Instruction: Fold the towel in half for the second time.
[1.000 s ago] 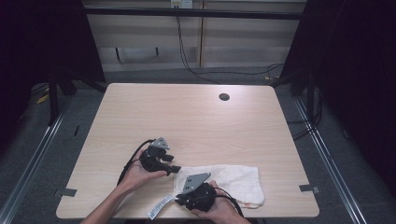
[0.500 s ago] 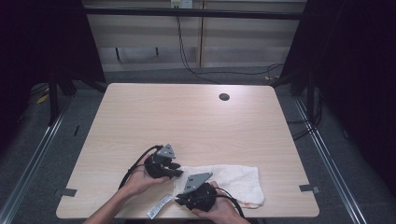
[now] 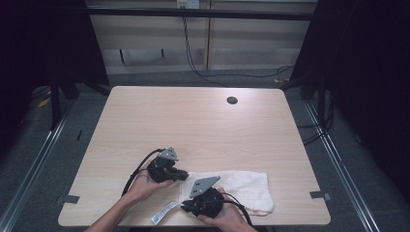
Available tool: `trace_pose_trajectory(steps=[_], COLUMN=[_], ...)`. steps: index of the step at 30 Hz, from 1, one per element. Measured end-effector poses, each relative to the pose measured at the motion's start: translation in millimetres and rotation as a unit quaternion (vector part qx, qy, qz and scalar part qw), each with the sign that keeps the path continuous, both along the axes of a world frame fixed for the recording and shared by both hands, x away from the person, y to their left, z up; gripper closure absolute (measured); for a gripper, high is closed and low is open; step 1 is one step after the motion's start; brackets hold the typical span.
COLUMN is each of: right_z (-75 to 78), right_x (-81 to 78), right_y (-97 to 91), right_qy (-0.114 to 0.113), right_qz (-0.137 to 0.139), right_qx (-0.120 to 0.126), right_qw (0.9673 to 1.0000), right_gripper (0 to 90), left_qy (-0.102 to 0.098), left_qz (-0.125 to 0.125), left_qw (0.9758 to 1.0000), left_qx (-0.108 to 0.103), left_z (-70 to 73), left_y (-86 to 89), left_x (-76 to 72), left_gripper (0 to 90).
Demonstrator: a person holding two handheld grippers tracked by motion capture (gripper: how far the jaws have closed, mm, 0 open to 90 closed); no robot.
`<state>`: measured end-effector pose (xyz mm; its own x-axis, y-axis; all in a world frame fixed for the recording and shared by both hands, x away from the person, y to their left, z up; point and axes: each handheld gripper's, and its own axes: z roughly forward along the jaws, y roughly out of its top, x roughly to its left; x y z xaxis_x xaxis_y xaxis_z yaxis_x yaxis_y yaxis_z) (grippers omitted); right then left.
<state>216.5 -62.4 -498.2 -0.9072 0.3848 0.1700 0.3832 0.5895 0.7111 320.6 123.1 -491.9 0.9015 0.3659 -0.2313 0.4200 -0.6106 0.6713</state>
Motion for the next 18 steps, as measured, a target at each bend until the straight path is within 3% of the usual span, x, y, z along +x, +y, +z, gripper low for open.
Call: trace_pose_trajectory(steps=[9,14,18], right_z=[12.0,16.8,25.6], right_x=[3.1,4.1,7.0], right_y=[-2.9,-3.9,-2.2], right_qy=[0.008,0.009,0.006], right_qz=[-0.010,-0.021,-0.022], right_qx=[0.025,0.034,0.051], right_qw=[0.9996,0.9991,0.9984], right_gripper=[84.0,84.0,84.1], left_qy=[0.004,0.006,0.007], left_qz=[0.007,0.017,0.024], left_qw=[0.9999,0.9990,0.9985], left_qx=[-0.009,-0.041,-0.049], left_z=[2.6,8.7,13.3], left_y=[4.4,9.9,16.3], left_x=[4.2,6.6,9.1], left_gripper=[84.8,84.8,84.7])
